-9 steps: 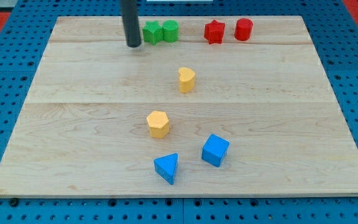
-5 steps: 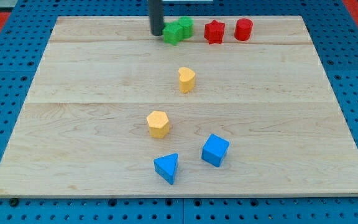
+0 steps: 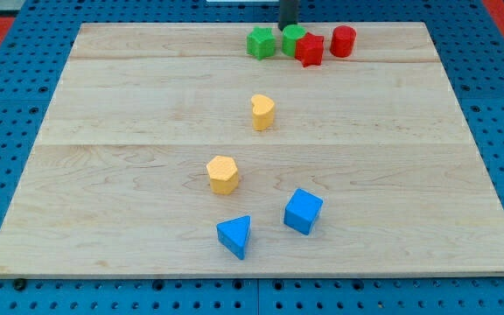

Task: Slide green blocks into red blocks

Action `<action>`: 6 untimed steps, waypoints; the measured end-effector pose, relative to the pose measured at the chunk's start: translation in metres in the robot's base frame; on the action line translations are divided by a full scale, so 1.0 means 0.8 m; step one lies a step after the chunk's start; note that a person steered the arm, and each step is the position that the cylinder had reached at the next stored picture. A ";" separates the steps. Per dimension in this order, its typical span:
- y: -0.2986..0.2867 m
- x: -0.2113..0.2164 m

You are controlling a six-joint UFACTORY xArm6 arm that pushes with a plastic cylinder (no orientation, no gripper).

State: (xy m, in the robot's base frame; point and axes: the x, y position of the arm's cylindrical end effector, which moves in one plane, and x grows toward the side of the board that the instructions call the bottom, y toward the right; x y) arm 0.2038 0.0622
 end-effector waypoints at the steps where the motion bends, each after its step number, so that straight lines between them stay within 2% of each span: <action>1: 0.019 0.009; 2: 0.041 -0.009; 3: 0.015 -0.015; 4: -0.056 -0.013; 5: -0.116 -0.006; 6: -0.109 0.039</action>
State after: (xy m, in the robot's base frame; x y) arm 0.2352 -0.0249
